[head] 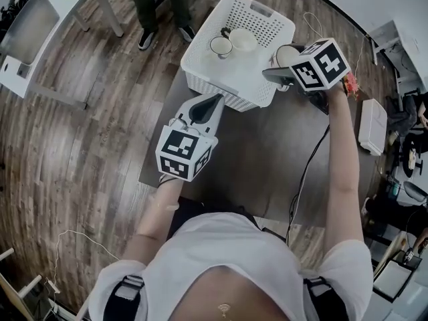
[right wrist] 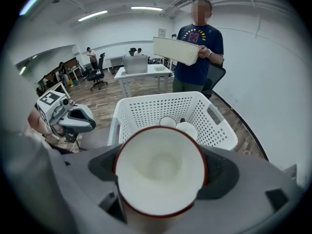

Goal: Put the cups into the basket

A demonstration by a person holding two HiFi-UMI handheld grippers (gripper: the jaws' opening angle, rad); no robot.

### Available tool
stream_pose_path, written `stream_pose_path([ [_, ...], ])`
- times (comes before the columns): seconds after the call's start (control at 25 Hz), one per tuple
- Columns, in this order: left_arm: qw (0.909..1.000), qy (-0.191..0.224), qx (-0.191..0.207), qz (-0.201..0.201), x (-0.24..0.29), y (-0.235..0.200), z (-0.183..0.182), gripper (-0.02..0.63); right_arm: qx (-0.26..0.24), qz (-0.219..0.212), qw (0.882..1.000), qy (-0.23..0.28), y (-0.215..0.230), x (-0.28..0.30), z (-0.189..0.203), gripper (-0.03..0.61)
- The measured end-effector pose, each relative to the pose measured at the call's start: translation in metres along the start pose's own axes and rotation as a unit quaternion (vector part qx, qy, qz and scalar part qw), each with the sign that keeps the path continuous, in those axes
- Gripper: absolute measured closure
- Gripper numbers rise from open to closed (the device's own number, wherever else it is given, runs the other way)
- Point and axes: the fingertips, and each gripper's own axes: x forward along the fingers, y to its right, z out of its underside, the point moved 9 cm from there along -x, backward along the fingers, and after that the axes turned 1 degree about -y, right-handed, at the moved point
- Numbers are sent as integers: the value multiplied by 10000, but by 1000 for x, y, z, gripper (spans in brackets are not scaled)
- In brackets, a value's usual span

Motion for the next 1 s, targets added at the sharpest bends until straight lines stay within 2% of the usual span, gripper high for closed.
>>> stream_pose_path([
  [0.2,9997,38,-131,-197,-5,-16,4,603,-699,-343,9968,-161,-3,33,-23,141],
  [0.36,9993,57,-225,-290,-7,-27,7,603,-1023,-647,9925,-169,-5,58,-37,141],
  [0.64,9988,79,-274,-407,-5,-42,8,603,-1762,-1052,9784,-248,-13,96,-59,141],
  [0.76,9986,88,-285,-441,-6,-46,8,603,-2231,-1346,9648,-363,-21,114,-62,141],
  [0.84,9984,95,-312,-460,-8,-48,9,603,-2624,-1547,9513,-482,-26,127,-61,141],
  [1.0,9983,100,-331,-478,-8,-50,11,603,-3561,-1987,9110,-616,-36,150,-54,141],
])
